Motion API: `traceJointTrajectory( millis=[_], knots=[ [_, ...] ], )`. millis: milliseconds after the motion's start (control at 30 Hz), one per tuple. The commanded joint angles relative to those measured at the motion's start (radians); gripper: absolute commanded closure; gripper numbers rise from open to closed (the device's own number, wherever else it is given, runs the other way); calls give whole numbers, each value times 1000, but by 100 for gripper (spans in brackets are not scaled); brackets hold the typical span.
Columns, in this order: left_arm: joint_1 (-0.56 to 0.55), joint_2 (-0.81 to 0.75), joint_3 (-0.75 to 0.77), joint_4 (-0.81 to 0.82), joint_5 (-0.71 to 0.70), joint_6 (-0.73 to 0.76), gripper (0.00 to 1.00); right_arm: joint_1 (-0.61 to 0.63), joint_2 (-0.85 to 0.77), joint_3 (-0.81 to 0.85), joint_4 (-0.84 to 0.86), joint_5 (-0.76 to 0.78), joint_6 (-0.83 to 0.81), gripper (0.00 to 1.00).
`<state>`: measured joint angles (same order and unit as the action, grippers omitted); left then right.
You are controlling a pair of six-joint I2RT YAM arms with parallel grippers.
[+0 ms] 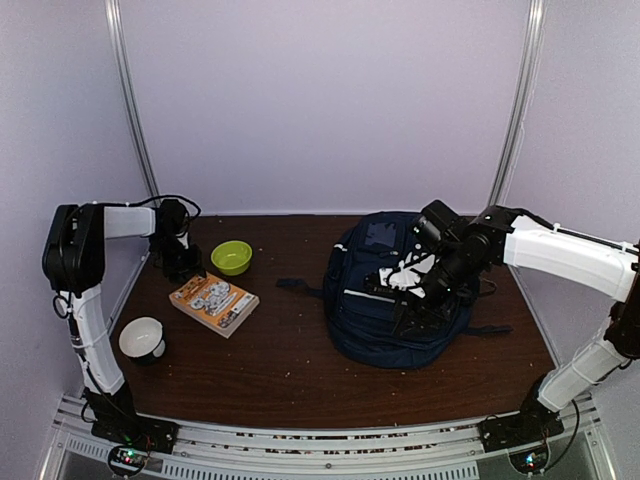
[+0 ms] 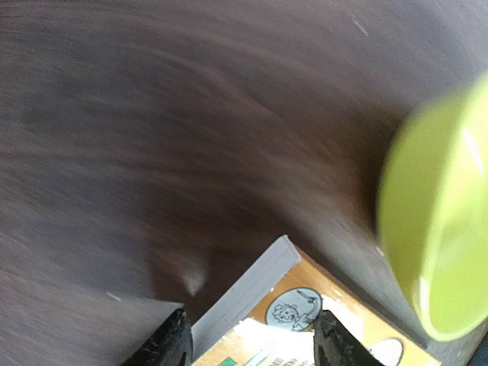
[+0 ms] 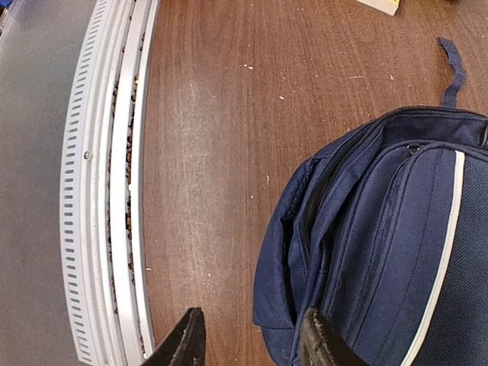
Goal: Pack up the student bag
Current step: Move the book to the center of the board.
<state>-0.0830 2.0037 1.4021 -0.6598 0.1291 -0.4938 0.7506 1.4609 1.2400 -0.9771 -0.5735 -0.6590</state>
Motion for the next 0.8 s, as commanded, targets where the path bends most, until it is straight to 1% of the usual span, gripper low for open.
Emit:
traceJointTrajectory(
  millis=[0,233,333,533,633,767],
  knots=[
    [-83,-36,-68,-54,17,26,45,0,5,25,-11,-27,5,57],
    [-174,-138,-238,90,39,-102,46,0,2,24,-8,-43,16,58],
    [-217,-173,-290,142,43,-150,46,0,5,26,-3,-61,26,58],
    [-314,-168,-302,197,31,-206,46,3,19,30,12,-91,52,58],
    [-365,-156,-309,253,31,-243,46,6,18,15,25,-112,67,59],
    [-418,-119,-257,282,24,-211,46,7,10,-4,52,-103,89,59]
  ],
)
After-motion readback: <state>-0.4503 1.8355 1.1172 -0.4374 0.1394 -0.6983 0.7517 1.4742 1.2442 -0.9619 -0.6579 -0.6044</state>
